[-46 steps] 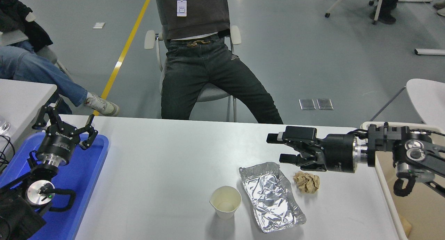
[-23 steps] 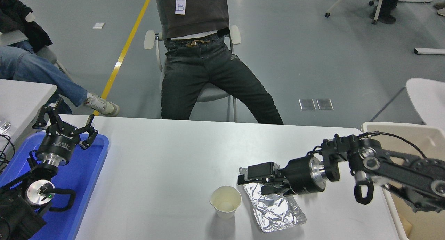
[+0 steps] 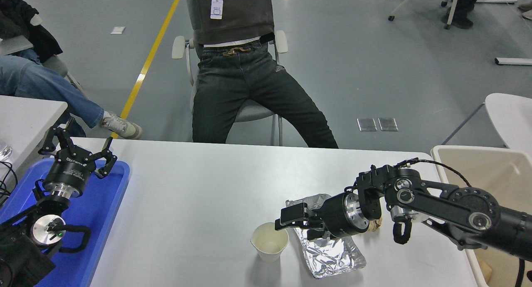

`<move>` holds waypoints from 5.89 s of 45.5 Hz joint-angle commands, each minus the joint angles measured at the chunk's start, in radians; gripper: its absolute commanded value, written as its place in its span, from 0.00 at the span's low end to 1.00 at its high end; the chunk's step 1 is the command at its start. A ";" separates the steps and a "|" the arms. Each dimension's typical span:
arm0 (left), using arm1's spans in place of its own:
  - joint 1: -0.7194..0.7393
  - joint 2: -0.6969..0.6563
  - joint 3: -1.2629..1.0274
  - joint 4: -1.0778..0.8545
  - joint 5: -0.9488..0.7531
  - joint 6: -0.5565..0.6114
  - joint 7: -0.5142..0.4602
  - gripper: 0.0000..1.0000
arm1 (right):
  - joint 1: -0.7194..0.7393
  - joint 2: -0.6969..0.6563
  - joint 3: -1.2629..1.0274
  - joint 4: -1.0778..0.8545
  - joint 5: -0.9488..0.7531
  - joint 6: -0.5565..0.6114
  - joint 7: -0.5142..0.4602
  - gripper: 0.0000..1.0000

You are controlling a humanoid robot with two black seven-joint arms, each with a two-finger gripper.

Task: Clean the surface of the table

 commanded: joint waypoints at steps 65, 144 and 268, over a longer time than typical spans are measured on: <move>0.000 0.000 0.000 -0.001 0.000 -0.001 0.000 1.00 | -0.043 0.130 -0.011 -0.065 -0.152 -0.058 -0.145 0.56; 0.000 0.000 0.000 -0.001 0.000 -0.001 0.000 1.00 | 0.221 -0.352 0.032 0.223 0.069 0.082 -0.047 0.00; 0.000 0.000 0.000 0.001 0.000 0.001 -0.001 1.00 | -0.069 -0.676 0.096 -0.677 0.101 0.182 0.413 0.00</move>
